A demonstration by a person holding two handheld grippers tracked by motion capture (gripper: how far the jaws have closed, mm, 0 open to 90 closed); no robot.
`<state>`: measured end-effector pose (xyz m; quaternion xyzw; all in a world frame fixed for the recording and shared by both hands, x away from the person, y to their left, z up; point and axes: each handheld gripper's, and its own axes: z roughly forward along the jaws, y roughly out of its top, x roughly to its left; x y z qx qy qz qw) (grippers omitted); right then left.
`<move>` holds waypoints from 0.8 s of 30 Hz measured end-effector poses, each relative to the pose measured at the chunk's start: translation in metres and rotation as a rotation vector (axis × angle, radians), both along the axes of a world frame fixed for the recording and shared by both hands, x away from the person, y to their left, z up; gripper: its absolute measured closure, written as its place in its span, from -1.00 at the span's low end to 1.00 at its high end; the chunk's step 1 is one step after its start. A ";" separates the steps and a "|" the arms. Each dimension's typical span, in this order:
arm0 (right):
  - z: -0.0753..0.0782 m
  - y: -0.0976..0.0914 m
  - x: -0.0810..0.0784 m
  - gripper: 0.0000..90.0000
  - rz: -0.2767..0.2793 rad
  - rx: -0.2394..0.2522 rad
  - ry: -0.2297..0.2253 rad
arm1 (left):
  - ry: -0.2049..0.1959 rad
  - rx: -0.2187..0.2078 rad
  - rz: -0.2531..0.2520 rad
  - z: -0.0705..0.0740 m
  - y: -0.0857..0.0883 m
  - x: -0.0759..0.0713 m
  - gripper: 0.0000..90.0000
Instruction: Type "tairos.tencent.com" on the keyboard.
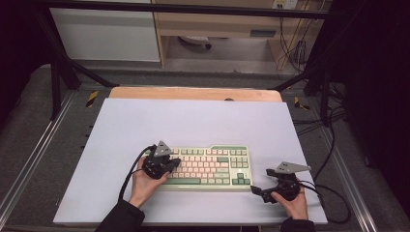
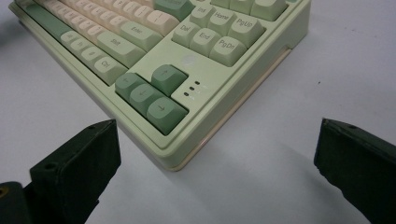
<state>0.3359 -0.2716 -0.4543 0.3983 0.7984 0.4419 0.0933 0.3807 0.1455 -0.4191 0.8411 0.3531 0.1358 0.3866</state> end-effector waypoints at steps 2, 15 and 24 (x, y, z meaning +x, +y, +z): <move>0.000 0.000 0.000 -0.98 -0.002 0.004 0.003 | -0.001 -0.006 -0.003 0.002 0.002 -0.002 1.00; 0.001 0.000 0.000 -0.98 0.000 0.004 0.003 | -0.008 -0.015 0.010 0.010 0.029 -0.012 1.00; 0.000 0.000 0.000 -0.98 -0.001 0.002 0.003 | -0.007 -0.012 0.025 0.009 0.044 -0.018 1.00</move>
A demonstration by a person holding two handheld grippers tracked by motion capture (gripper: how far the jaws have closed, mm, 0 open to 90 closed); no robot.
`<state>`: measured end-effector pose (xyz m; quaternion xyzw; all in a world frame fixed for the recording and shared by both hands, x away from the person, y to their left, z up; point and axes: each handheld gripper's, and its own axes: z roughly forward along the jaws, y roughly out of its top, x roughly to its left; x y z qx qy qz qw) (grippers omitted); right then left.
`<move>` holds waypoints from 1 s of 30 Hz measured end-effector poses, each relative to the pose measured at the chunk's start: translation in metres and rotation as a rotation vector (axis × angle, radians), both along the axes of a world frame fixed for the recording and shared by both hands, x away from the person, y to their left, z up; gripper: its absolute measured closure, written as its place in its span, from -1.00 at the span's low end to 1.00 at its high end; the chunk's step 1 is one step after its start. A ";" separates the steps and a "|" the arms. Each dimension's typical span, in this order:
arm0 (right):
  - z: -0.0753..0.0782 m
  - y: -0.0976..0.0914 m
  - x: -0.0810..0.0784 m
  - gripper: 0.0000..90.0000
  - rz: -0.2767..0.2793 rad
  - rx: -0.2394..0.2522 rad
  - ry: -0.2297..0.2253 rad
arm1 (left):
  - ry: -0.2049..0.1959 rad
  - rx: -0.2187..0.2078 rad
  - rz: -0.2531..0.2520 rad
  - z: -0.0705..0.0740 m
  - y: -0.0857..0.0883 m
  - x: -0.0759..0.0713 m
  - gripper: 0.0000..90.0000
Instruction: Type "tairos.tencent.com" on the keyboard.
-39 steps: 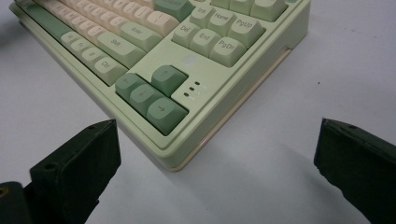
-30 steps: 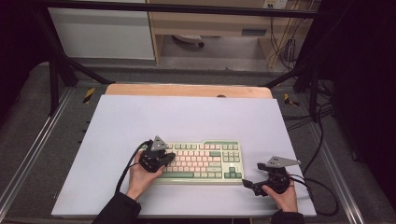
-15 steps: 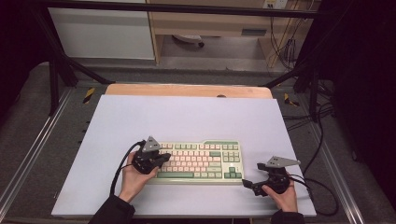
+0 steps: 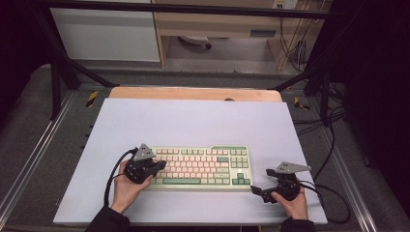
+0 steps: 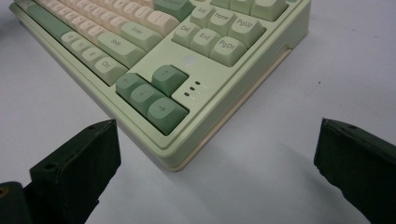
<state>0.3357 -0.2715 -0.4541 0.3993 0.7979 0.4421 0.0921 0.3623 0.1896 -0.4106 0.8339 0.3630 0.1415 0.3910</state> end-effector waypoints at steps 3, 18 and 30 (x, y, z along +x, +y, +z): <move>0.000 0.000 0.000 -0.98 0.000 0.000 0.000 | 0.003 -0.004 0.005 -0.002 0.004 -0.001 1.00; 0.000 0.000 0.000 -0.98 0.002 -0.004 0.001 | 0.010 0.002 0.022 -0.010 0.016 0.000 1.00; 0.000 0.000 0.000 -0.98 0.002 -0.004 0.001 | 0.021 0.000 0.042 -0.015 0.024 0.000 1.00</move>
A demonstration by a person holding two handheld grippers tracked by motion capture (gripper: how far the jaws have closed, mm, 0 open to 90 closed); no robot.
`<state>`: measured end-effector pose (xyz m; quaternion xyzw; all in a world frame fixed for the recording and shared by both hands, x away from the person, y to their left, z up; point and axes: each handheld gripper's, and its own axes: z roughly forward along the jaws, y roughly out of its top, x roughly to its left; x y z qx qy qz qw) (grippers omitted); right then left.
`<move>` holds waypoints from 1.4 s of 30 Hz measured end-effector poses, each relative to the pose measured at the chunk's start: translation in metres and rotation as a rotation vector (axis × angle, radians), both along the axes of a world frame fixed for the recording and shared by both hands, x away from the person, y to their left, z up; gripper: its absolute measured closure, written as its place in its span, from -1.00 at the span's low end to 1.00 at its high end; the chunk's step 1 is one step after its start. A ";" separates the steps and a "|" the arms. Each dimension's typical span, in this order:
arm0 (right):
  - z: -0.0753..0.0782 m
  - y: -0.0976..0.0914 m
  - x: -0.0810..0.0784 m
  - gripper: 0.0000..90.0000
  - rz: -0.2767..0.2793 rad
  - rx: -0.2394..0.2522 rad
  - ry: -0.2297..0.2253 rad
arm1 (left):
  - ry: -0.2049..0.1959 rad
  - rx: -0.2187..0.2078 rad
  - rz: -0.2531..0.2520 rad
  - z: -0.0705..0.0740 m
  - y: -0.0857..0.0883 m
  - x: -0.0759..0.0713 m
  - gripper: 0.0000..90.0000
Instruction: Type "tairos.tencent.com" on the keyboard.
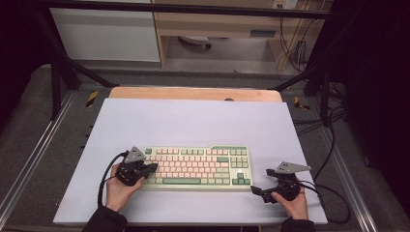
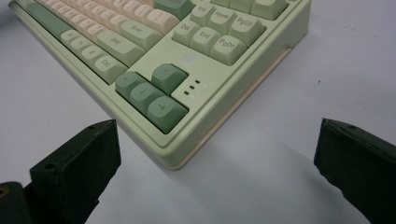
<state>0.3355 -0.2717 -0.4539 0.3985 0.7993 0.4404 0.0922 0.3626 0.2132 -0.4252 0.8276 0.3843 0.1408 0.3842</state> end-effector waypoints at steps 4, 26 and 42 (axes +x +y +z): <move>0.000 0.000 0.000 -0.98 0.001 0.003 0.000 | -0.003 0.004 -0.002 -0.001 0.000 0.000 1.00; 0.009 0.004 -0.002 -0.98 0.014 0.029 -0.023 | -0.025 -0.021 -0.010 0.005 0.013 -0.012 1.00; 0.030 0.045 0.000 -0.97 0.066 -0.019 -0.061 | -0.042 -0.041 -0.009 0.006 0.028 -0.023 1.00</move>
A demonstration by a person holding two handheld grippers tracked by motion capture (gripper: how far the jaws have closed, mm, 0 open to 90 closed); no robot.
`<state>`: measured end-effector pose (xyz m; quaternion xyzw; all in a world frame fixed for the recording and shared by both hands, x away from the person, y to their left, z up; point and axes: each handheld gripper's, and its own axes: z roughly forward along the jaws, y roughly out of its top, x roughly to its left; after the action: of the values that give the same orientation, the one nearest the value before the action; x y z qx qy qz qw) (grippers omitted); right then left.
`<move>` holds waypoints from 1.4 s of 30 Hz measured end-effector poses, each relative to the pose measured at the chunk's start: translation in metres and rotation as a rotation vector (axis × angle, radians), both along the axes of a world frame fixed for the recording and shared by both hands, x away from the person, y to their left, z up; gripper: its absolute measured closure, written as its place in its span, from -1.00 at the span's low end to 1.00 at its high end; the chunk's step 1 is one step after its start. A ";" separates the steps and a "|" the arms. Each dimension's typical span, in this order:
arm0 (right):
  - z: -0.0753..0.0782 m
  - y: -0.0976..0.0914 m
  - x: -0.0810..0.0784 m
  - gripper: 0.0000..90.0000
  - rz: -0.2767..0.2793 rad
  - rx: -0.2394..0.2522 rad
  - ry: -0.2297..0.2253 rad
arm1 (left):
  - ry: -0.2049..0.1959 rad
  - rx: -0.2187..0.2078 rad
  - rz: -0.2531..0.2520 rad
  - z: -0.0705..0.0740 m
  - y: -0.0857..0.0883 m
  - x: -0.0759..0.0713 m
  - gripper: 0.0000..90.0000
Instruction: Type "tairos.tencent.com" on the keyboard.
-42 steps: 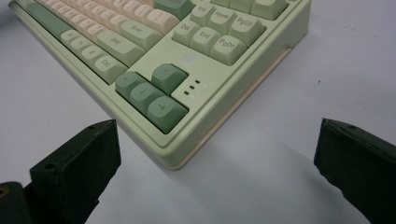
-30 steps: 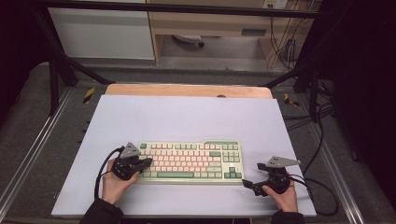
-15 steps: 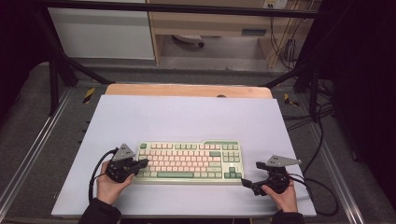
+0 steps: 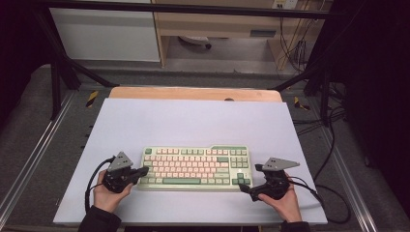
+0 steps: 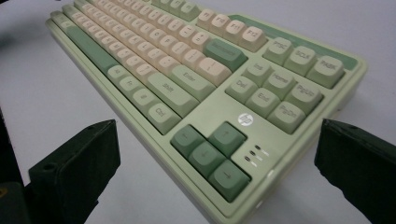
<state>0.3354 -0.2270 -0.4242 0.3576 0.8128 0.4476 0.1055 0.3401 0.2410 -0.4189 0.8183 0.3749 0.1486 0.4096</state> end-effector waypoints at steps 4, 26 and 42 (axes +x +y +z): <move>0.004 0.015 0.002 -0.86 0.021 -0.015 0.006 | 0.001 -0.001 0.001 0.000 0.001 0.000 1.00; 0.014 0.081 0.018 0.18 0.098 0.010 0.020 | 0.009 -0.019 0.005 -0.003 0.003 0.002 1.00; 0.010 0.123 0.036 0.63 0.112 0.011 0.050 | 0.011 -0.020 0.002 -0.003 0.004 0.003 1.00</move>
<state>0.3717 -0.1039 -0.4145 0.3233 0.8314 0.4482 0.0579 0.3426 0.2446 -0.4222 0.8146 0.3794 0.1405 0.4155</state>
